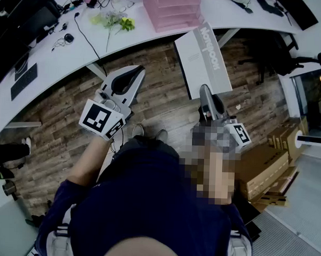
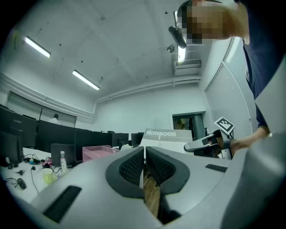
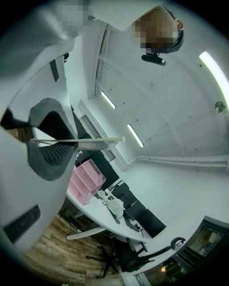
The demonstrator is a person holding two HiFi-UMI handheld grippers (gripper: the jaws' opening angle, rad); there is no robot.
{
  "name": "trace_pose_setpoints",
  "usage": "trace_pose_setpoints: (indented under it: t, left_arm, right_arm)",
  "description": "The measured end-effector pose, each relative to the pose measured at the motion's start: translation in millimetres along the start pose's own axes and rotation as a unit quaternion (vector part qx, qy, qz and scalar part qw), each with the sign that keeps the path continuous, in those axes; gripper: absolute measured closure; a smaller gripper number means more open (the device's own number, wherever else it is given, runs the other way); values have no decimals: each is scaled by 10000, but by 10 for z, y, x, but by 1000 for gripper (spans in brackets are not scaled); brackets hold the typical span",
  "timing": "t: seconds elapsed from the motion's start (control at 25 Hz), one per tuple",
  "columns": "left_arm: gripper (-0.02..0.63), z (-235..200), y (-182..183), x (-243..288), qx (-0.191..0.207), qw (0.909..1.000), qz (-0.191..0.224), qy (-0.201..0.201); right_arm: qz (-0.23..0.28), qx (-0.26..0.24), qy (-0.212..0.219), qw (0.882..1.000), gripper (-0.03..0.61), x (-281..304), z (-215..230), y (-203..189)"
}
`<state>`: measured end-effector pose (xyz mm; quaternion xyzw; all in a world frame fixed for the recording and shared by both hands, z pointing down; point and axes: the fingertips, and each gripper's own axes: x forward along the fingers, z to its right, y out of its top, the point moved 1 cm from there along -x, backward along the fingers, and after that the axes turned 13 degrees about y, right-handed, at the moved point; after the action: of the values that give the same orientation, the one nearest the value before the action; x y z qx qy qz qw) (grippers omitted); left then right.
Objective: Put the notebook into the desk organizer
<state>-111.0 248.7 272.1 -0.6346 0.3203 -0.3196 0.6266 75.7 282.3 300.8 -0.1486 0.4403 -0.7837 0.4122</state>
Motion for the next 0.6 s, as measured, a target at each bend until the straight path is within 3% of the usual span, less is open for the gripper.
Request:
trace_pose_setpoints:
  t: [0.6]
  left_arm:
    - [575, 96, 7, 89, 14, 10000, 11, 11]
  right_arm:
    - [26, -28, 9, 10000, 566, -60, 96, 73]
